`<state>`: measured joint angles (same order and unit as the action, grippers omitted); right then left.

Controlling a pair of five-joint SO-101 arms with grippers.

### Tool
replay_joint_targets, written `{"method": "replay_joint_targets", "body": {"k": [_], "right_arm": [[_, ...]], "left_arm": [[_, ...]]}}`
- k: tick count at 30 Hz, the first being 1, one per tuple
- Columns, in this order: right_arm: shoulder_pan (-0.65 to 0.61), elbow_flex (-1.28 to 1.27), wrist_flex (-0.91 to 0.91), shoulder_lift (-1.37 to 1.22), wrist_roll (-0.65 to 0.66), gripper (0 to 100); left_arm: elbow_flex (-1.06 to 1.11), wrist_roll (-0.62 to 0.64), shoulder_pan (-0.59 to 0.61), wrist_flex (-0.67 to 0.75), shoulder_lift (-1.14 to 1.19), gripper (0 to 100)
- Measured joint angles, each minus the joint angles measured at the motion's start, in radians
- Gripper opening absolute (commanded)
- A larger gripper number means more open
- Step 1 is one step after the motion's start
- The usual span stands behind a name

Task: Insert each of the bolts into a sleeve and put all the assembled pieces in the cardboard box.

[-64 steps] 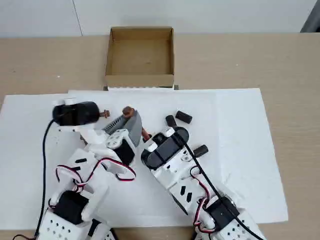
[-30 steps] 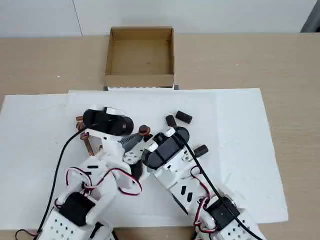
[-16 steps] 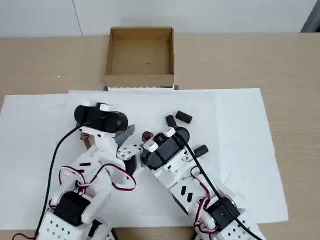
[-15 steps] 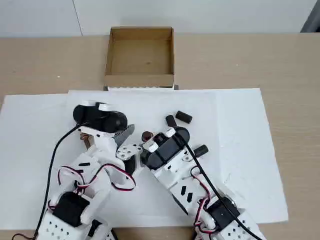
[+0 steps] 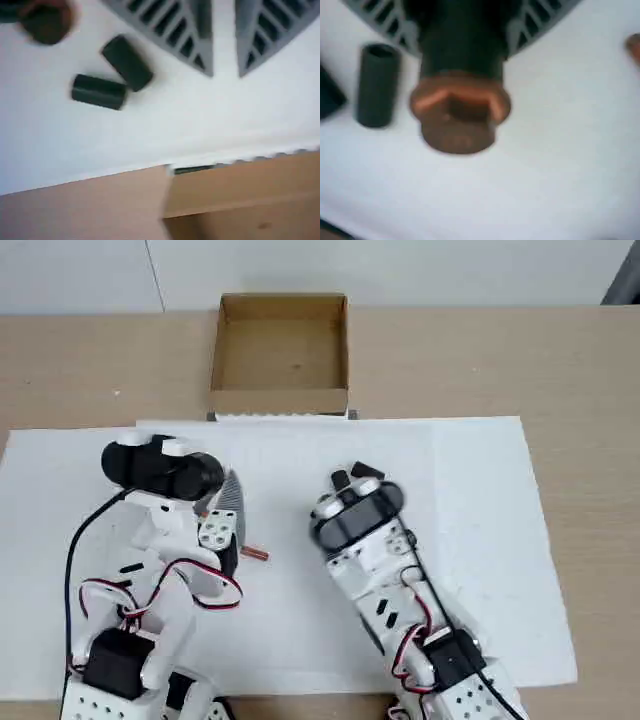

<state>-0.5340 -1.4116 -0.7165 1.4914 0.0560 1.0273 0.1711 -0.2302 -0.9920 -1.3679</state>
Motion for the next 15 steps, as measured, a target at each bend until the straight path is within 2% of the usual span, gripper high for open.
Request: {"method": "replay_joint_targets", "body": {"k": [3, 9, 15], "right_arm": [[0.068, 0.0, -0.035, 0.0, -0.058, 0.3], [0.11, 0.054, -0.095, -0.003, -0.181, 0.3], [0.11, 0.244, -0.137, -0.166, -0.204, 0.3]], "left_arm": [[0.074, -0.038, 0.071, 0.0, 0.003, 0], [0.238, -0.048, 0.181, 0.0, 0.003, 0], [0.381, -0.049, 0.207, 0.0, 0.003, 0]]}}
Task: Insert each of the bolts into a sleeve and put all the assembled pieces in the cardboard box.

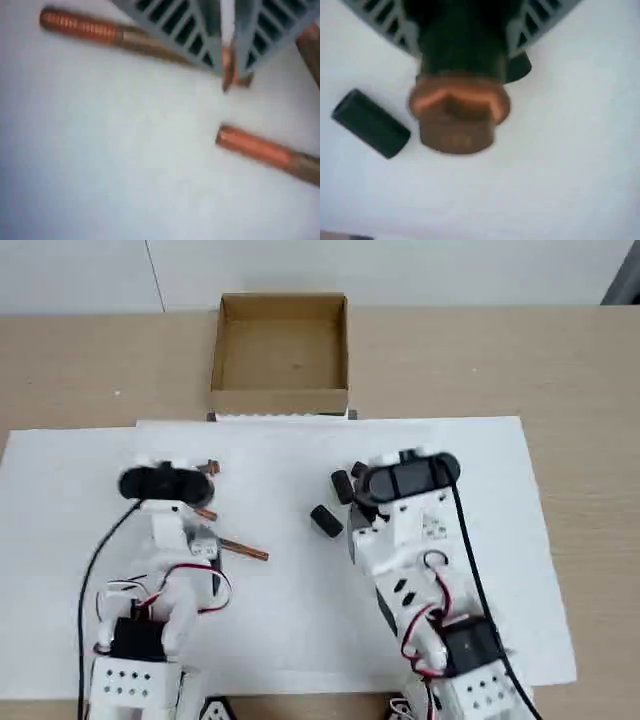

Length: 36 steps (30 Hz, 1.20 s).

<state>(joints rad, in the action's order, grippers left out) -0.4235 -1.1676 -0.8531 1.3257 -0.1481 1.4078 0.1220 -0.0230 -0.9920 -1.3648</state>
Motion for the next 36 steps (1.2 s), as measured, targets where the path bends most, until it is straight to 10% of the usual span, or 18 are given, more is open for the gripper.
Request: {"method": "replay_joint_targets", "body": {"k": [22, 36], "right_arm": [[0.052, 1.023, 0.213, -1.309, 0.206, 0.3], [0.069, 1.683, 0.215, -1.89, 0.6, 0.3]], "left_arm": [[0.087, -0.12, 0.002, 0.0, 0.0, 1], [0.087, -0.124, 0.002, 0.0, 0.0, 1]]}}
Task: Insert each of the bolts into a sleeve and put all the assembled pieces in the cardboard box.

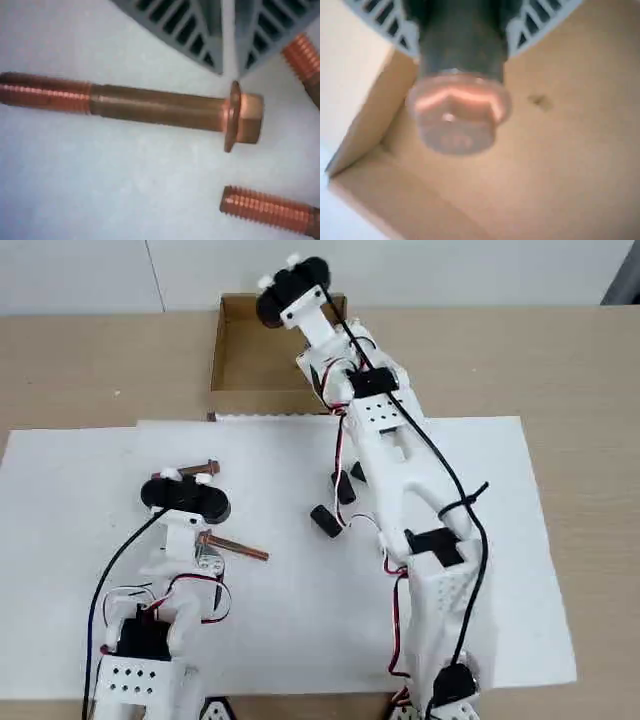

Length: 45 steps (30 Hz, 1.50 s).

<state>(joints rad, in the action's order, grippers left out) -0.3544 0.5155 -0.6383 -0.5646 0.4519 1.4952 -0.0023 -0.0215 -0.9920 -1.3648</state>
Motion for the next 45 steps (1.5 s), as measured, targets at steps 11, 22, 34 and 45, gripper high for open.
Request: {"method": "replay_joint_targets", "body": {"k": [11, 22, 34, 45], "right_arm": [[-0.038, 0.006, 0.0, -0.071, 0.129, 16.9], [-0.041, 0.035, 0.002, -0.068, 0.13, 3.3], [-0.043, 0.051, -0.364, 0.064, 0.035, 0.3], [-0.043, 0.051, -0.649, 0.195, -0.037, 0.3]], "left_arm": [[0.0, 0.0, 0.0, 0.0, 0.0, 1], [0.0, -0.002, 0.0, 0.0, 0.0, 1], [0.0, -0.002, 0.0, 0.0, 0.0, 1], [0.0, -0.002, 0.0, 0.0, 0.0, 1]]}}
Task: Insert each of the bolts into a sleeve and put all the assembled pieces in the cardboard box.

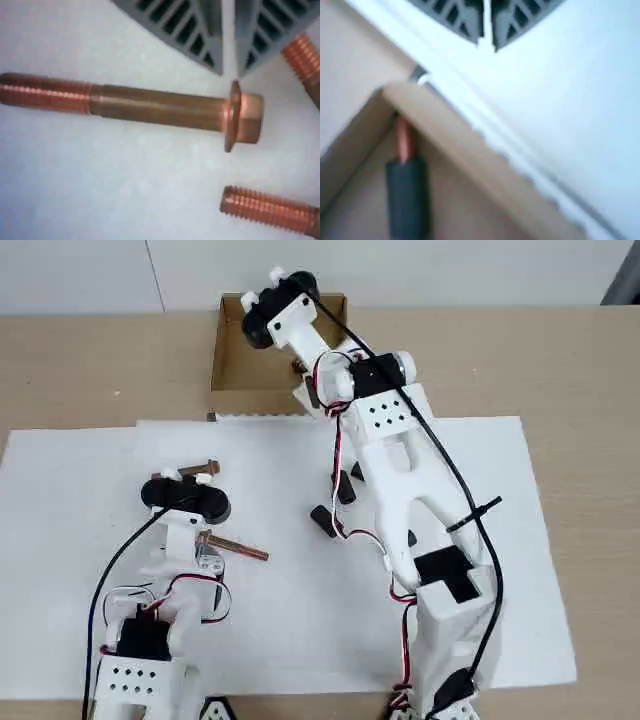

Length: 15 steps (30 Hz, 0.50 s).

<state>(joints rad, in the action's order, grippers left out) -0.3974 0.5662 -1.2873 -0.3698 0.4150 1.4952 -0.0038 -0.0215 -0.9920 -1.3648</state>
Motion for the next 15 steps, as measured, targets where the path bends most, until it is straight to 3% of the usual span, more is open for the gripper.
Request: {"method": "replay_joint_targets", "body": {"k": [9, 15], "right_arm": [[0.0, 0.002, -0.27, -0.006, -0.002, 0.4], [0.018, 0.002, -0.356, -0.071, -0.002, 0.4]], "left_arm": [[0.0, 0.0, 0.0, 0.0, 0.0, 1], [0.0, 0.0, 0.0, 0.0, 0.0, 1]]}}
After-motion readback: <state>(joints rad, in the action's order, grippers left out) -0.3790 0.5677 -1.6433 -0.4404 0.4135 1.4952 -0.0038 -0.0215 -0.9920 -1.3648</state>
